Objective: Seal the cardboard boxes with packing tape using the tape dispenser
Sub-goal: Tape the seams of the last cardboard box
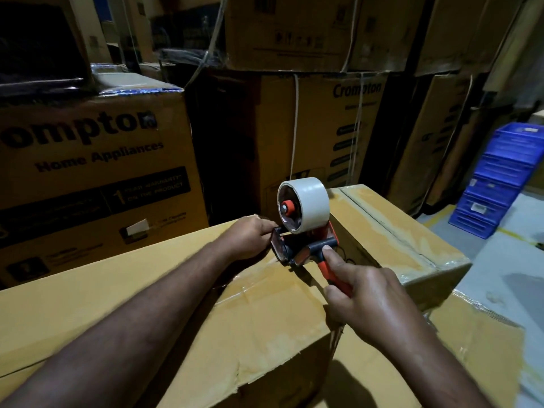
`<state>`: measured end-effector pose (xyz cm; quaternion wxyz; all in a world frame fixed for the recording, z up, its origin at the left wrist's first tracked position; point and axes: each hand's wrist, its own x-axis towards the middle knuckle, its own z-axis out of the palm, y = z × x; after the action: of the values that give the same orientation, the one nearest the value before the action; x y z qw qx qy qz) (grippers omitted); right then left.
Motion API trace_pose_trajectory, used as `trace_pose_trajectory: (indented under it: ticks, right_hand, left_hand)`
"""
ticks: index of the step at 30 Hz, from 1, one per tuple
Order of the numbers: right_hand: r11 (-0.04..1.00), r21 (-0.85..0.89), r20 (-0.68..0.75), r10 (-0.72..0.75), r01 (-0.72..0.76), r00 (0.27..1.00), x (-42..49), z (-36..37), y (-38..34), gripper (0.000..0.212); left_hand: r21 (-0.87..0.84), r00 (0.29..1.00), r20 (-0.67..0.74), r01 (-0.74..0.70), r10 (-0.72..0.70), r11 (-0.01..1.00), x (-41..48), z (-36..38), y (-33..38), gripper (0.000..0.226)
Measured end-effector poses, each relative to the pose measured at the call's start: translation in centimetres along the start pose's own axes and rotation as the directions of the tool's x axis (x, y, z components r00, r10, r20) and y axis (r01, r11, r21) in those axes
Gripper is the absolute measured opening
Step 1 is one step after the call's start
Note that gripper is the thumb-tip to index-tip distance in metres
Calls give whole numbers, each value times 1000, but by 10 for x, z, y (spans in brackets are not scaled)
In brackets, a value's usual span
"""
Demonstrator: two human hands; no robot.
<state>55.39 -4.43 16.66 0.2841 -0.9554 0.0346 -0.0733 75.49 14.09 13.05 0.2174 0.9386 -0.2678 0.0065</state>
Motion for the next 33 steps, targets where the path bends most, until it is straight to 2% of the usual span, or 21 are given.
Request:
trace_pose_trajectory:
  ticks: [7,12,16,19,21,22,24,26,30,33]
  right_hand:
    - [994,58,21,96,-97,995,-20,-10,18,63]
    - [994,64,-21,88,-86,996,-43,-9,26,62]
    - [991,105,16,77,-78,997,-55,-20,37,63]
    - [990,119,23,72,-74,997,-56,-30,47,63]
    - [994,100,22,48,-50,999,-56,-35,52,63]
    - [993,104,24,44,-46,999,-56,-34,53,63]
    - [992,124,16,36,-37,999,-54,-36,60,62]
    - [991,132,8,31,-32,999,-54,-36,68,60]
    - [995,98,5,-8,7,1000,-59,-33,67,59]
    - [994,105,7,-28,27,1000,-57,-35,67,60]
  left_hand:
    - [-6,999,19,-34,34,999,-1,-2,1,34]
    - [29,1000,25,-6,5,1000,1,3,0,36]
    - [20,996,37,85,-85,996,2,3,1,32]
    - [142,978,60,191,-201,971,0,7,18,39]
    - [189,972,103,190,-212,963,-12,10,43,44]
    - [146,970,150,169,-190,975,-24,12,50,49]
    - [4,943,290,167,-161,986,-53,7,72,77]
    - [5,904,403,157,-145,988,-82,9,87,107]
    - [246,918,329,141,-219,959,-108,31,105,147]
    - [447,936,194,180,-292,876,-111,43,116,149]
